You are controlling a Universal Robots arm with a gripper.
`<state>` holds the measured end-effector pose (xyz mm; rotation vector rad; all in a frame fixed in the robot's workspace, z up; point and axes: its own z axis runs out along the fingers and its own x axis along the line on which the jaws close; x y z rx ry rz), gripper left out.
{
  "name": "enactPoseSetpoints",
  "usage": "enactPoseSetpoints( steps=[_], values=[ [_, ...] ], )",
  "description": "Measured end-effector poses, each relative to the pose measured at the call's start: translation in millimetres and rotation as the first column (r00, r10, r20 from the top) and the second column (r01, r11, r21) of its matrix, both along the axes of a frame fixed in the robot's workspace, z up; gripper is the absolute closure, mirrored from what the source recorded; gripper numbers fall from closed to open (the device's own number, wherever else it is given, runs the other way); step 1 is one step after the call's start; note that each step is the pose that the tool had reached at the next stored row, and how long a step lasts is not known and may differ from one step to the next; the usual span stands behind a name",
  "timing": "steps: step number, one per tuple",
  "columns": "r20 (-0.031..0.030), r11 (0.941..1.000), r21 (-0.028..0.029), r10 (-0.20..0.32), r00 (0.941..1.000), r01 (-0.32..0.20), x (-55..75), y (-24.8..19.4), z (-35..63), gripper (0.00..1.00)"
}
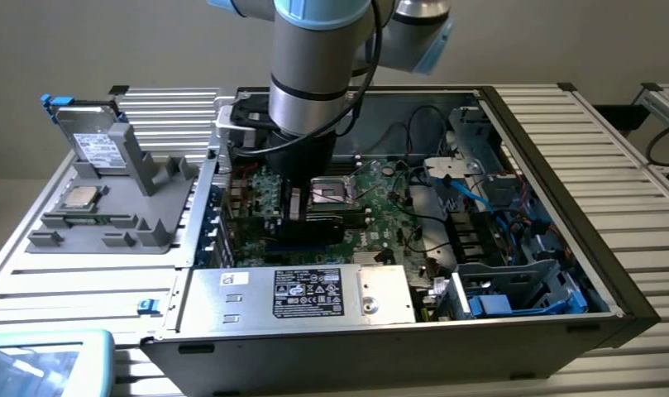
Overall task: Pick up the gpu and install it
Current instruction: 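Insert the gpu into the slot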
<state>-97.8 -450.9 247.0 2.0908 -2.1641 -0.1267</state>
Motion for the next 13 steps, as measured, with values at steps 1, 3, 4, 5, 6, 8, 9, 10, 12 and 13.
enactPoseSetpoints(
  steps=[1, 3, 4, 5, 6, 8, 9, 10, 12, 13],
  values=[
    [0.0, 1.0, 0.0, 0.0, 1.0, 0.0, -0.1, 0.0, 0.0, 0.73],
    [0.0001, 1.0, -0.0001, 0.0, 1.0, 0.0, -0.7, 0.0, 0.2, 0.73],
    [0.0, 1.0, -0.0002, 0.0, 1.0, 0.0, -1.0, 0.0, 0.2, 0.73],
    [0.0, 1.0, -0.0002, 0.0, 1.0, 0.0, -1.4, 0.0, 0.2, 0.73],
    [0.0, 1.0, -0.0003, 0.0, 1.0, 0.0, -1.9, 0.0, 0.2, 0.73],
    [0.0, 1.0, -0.0001, 0.0, 1.0, 0.0, -2.8, 0.0, 0.2, 0.73],
    [0.0, 1.0, -0.0001, 0.0, 1.0, 0.0, -3.1, 0.0, 0.2, 0.73],
    [0.0, 1.0, -0.0001, 0.0, 1.0, 0.0, -3.1, 0.0, 0.2, 0.73],
    [-0.0001, 1.0, -0.0002, 0.0, 1.0, 0.0, -3.1, 0.0, 0.2, 0.73],
    [-0.0001, 1.0, -0.0002, 0.0, 1.0, 0.0, -3.0, 0.0, 0.2, 0.73]
  ],
)
